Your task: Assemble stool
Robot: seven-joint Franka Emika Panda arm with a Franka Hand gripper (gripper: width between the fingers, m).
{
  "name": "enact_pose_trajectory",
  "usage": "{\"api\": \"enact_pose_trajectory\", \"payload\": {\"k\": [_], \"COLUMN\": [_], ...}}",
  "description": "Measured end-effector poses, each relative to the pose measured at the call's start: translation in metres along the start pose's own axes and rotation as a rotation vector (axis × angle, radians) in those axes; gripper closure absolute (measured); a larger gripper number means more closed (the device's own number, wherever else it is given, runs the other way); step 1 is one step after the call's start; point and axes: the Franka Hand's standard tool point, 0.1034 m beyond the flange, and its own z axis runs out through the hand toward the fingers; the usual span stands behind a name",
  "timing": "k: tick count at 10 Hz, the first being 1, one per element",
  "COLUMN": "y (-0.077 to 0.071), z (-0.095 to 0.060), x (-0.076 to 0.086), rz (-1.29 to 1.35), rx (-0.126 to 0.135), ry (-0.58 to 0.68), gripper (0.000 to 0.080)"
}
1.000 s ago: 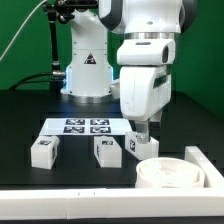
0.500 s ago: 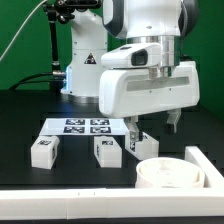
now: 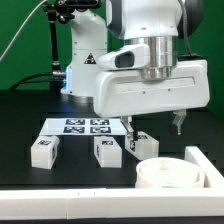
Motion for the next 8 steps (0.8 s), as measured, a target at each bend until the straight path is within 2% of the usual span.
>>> {"api": "enact_pose_trajectory", "payload": {"k": [1, 2, 4, 5, 6, 7, 8], "y": [0.0038, 0.0084, 0.0082, 0.0061, 0.0044, 0.0038, 0.0043], "z": [0.0008, 0.0017, 0.002, 0.0031, 0.0016, 0.0027, 0.0027], "x": [-0.0011, -0.0026, -0.0034, -0.0102, -0.0104, -0.0082, -0.0086], "rz": [0.084, 0.049, 0.049, 0.049, 0.06, 0.07, 0.061], "rx": [-0.002, -0.005, -0.004, 0.005, 0.008, -0.016, -0.068], "ry": [-0.003, -0.016, -0.023, -0.107, -0.19, -0.253, -0.356], "gripper": [0.0151, 0.0151, 0.0151, 0.0151, 0.0151, 0.0151, 0.0151]}}
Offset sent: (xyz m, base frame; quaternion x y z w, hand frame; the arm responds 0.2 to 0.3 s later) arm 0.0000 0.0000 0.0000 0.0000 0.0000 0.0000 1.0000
